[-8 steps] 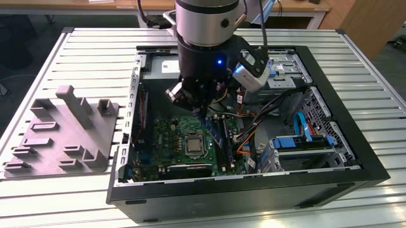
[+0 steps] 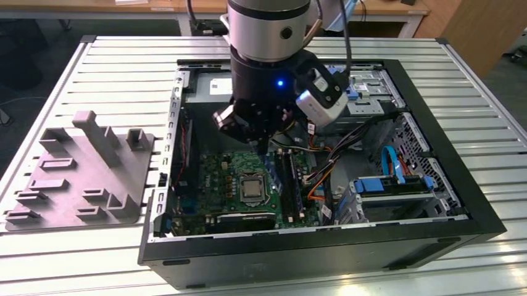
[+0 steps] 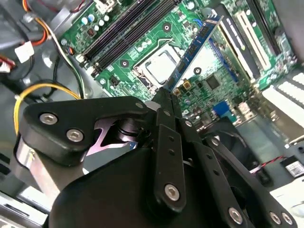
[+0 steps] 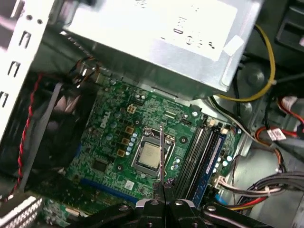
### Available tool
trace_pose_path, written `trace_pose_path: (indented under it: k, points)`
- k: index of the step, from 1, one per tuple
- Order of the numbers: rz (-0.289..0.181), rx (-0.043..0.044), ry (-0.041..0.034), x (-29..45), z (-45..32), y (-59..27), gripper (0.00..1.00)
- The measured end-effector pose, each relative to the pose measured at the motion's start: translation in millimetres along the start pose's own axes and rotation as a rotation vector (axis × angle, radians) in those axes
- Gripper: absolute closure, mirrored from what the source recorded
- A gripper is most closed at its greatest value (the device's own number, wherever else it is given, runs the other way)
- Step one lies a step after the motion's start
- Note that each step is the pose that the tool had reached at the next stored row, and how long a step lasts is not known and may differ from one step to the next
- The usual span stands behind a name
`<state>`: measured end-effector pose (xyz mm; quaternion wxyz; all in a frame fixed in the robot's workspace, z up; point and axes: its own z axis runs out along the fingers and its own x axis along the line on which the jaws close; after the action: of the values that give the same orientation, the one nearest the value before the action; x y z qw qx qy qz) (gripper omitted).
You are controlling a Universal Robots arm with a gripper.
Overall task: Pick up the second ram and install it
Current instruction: 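Insert the second ram into the second slot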
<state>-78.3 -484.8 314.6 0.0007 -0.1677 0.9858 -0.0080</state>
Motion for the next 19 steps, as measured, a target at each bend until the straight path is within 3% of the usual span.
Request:
trace_pose_path:
  k: [16,19]
  points:
    - [0.290,-0.0003,0.0046,0.0,3.7,0.1,0.89]
    - [0.307,-0.0005,0.0048,0.1,3.8,0.1,0.89]
